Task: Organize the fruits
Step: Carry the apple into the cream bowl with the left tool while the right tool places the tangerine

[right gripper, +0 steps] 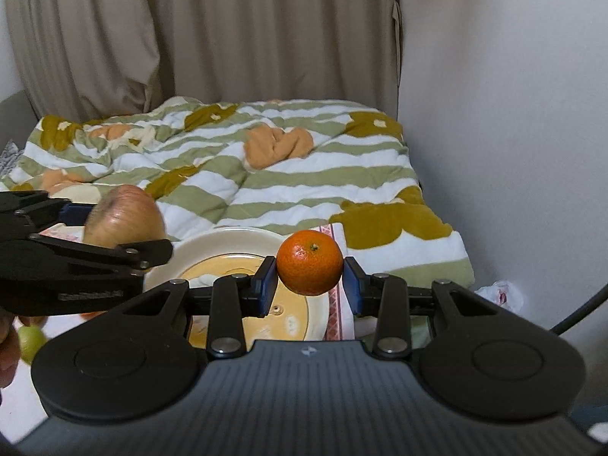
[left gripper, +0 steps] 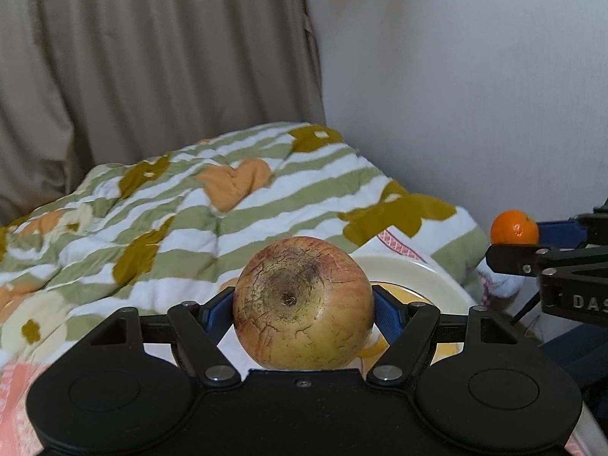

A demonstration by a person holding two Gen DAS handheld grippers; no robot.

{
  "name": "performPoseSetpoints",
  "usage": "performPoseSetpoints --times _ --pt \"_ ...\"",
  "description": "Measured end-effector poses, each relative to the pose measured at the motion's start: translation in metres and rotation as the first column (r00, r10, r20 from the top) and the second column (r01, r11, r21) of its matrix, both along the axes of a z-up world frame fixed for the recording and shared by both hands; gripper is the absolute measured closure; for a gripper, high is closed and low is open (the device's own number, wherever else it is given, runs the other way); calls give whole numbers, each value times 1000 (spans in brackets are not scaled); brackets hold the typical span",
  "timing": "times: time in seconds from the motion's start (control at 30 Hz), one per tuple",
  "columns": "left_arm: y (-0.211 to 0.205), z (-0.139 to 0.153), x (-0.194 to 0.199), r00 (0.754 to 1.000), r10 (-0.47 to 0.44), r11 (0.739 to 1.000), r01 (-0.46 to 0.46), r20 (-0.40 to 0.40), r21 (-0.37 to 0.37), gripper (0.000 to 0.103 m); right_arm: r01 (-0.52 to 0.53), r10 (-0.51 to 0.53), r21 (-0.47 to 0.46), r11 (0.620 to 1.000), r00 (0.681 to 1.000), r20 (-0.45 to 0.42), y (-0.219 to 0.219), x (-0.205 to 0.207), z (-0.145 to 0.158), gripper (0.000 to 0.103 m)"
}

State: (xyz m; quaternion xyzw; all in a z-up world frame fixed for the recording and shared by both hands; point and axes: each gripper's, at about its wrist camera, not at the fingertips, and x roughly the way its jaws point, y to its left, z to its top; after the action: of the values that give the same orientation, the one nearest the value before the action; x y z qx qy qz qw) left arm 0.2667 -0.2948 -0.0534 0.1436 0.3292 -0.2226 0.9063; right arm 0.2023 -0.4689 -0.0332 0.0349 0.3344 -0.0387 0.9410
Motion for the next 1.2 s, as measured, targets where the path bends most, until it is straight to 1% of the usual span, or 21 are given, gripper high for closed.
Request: performPoseSetpoints --times 0.23,0.43,0.57,0.6,0.67,0.73,0.8,0.87,1.0,1.07,1.13,1.2 --pt "-28 -38 35 996 -81 994 83 -36 65 25 28 -28 15 999 998 -50 -10 25 -25 51" --pt "-48 -59 43 991 -127 984 131 -42 118 25 49 -48 20 999 996 -75 -21 34 -36 51" --pt "-54 -66 45 987 -146 980 153 -62 126 24 54 -52 22 998 995 -80 -28 37 -38 51" --pt "-54 -66 44 987 -153 980 159 -57 123 22 57 -55 23 998 995 -79 -30 37 -38 51" --pt "-51 -57 39 986 -164 981 165 -22 104 0 62 -60 26 998 995 -76 -33 38 -36 51" --pt "-45 -47 34 985 -175 981 174 3 91 0 65 -62 28 998 996 -70 -37 38 -34 51" --pt "-40 -43 33 987 -163 981 163 -10 108 0 58 -56 35 998 996 -67 -41 37 -30 51" --pt "-31 -39 32 991 -135 985 136 -22 107 0 42 -40 31 999 997 -67 -43 37 -28 51" --pt "-7 -28 28 996 -69 994 73 -53 78 0 -25 27 19 999 997 -78 -34 42 -29 51" --pt "3 -24 26 996 -58 996 62 -68 68 0 -62 63 9 998 994 -85 -25 45 -31 50" --pt "12 -19 22 997 -40 997 45 -72 66 0 -101 99 -15 995 990 -102 -13 49 -36 50" --pt "21 -13 18 997 -16 998 20 -73 58 0 -139 136 -17 990 984 -115 -2 53 -42 50"
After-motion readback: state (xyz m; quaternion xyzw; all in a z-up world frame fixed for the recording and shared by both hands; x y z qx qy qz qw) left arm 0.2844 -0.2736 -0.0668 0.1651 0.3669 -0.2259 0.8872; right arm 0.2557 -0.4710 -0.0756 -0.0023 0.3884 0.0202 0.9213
